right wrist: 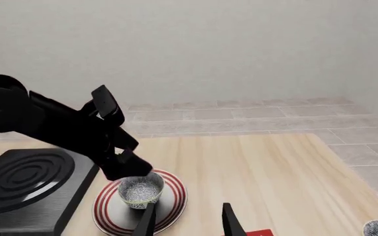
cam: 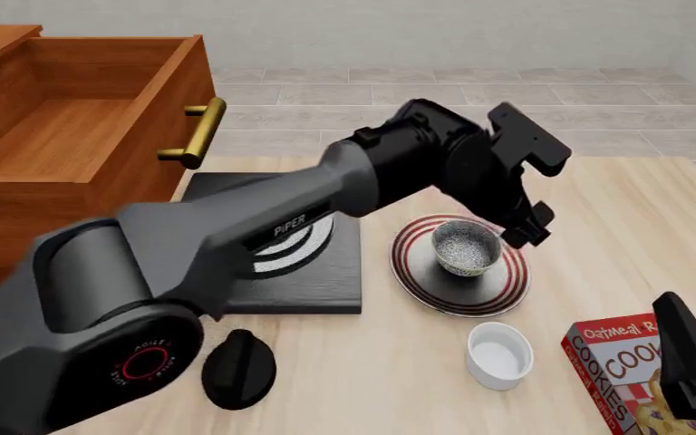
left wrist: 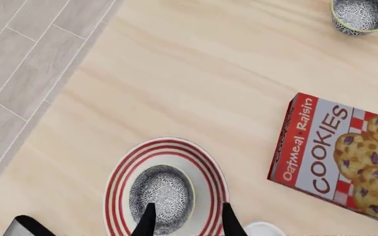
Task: Pick the akita bowl in the top layer of the wooden cabinet and place it on the plate.
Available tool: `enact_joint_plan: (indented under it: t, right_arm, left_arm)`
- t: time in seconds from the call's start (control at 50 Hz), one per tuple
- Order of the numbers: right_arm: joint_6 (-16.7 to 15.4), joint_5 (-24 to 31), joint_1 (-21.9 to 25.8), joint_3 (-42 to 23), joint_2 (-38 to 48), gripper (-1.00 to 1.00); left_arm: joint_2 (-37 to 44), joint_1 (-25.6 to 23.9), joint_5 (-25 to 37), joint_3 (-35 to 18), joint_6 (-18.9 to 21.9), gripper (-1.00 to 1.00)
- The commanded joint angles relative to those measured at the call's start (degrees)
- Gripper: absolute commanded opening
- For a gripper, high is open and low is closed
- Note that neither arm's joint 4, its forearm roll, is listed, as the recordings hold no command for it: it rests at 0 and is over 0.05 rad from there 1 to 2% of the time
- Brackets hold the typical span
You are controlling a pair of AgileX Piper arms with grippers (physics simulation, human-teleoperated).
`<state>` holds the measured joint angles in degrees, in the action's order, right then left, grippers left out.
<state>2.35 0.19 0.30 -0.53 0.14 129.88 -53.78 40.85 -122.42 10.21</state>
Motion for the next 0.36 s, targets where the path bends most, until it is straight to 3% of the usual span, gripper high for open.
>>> enact_joint_plan:
  t: [0.02,0.36]
  right_arm:
    - [-0.3,0.0,0.1,0.0,-0.1,1.0]
    - [-0.9,-0.5,0.4,0.0,0.2,1.0]
  left_arm:
    - [-2.5,-0.6,-0.3,1.2,-0.4,1.0]
    - [-6.4,-0.8,-0.9,3.3,-0.9,1.0]
